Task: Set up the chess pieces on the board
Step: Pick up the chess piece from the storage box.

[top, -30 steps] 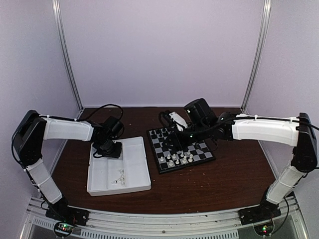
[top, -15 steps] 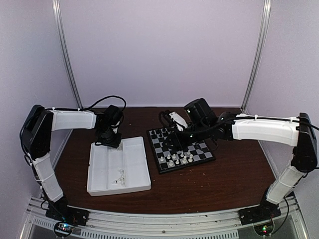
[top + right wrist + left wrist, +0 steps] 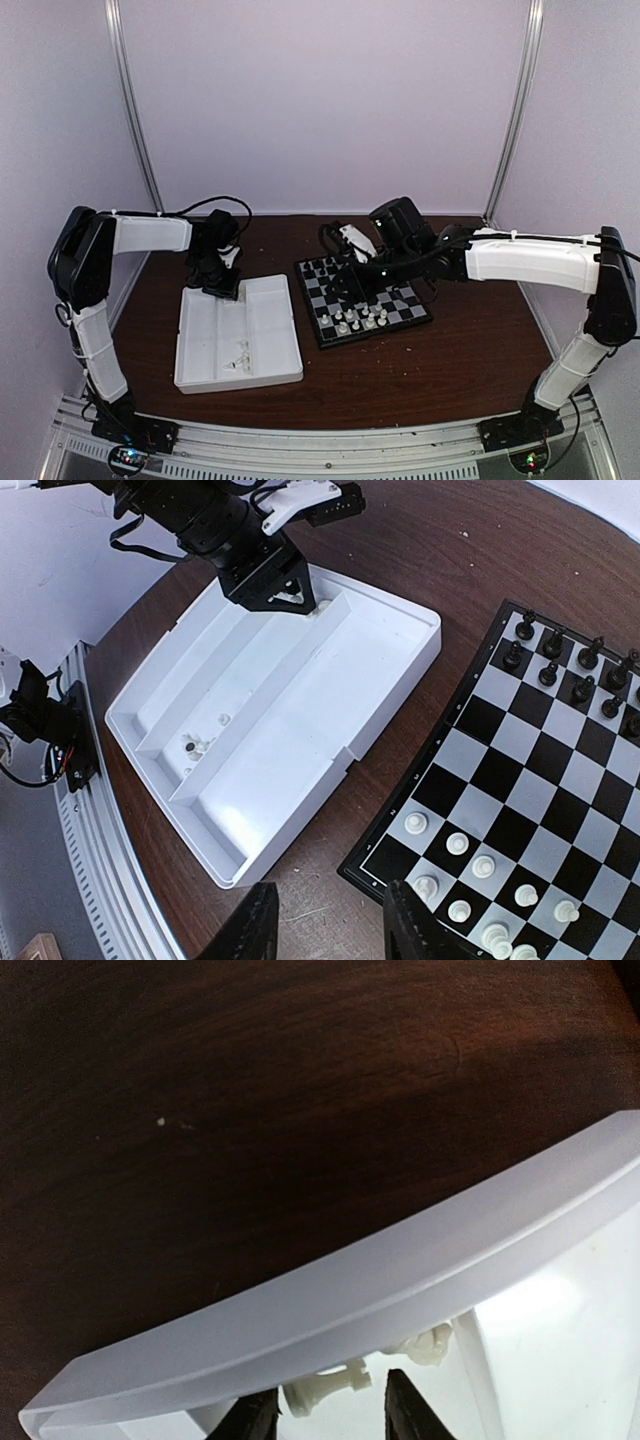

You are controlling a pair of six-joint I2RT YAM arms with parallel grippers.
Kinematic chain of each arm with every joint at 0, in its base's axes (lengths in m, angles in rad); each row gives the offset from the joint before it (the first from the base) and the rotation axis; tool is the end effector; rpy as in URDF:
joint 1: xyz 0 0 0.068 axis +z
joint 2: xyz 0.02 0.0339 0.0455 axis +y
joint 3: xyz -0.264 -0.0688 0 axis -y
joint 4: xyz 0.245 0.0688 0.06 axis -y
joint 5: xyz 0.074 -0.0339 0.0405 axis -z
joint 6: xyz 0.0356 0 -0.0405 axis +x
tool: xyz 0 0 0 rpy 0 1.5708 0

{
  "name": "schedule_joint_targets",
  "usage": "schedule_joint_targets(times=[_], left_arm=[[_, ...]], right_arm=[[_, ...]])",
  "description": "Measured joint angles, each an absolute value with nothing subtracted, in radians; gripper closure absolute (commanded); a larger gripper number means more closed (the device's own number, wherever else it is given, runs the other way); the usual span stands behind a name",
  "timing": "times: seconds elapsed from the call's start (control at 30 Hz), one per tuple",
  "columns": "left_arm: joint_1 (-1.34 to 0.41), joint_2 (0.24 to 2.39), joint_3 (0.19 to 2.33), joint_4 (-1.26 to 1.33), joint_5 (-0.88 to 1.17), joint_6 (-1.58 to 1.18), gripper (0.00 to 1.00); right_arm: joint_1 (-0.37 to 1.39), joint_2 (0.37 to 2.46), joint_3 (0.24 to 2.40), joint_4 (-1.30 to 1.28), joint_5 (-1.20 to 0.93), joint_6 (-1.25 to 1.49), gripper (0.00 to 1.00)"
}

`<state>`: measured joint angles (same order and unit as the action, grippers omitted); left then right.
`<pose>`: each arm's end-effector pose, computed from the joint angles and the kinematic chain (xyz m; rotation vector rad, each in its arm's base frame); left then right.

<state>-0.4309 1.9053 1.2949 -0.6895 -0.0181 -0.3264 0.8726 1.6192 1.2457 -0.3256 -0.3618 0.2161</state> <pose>0.3375 -0.1544 0.1660 0.1469 2.8770 -0.1209 0.2249 0.2876 0.2746 -0.9681 2.2079 0.9552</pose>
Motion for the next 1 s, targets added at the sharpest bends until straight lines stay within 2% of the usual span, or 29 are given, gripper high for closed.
schedule_joint_targets(times=[0.77,1.0], left_arm=[[-0.433,1.925,1.273,-0.709,0.043,-0.277,0.64],[-0.440,1.914,1.256,-0.707,0.045,-0.264,0.68]], right_arm=[[0.873,1.620,1.273,-0.326,-0.362,0.216,0.62],[0.873,1.620,1.273,-0.326,-0.362,0.216,0.61]])
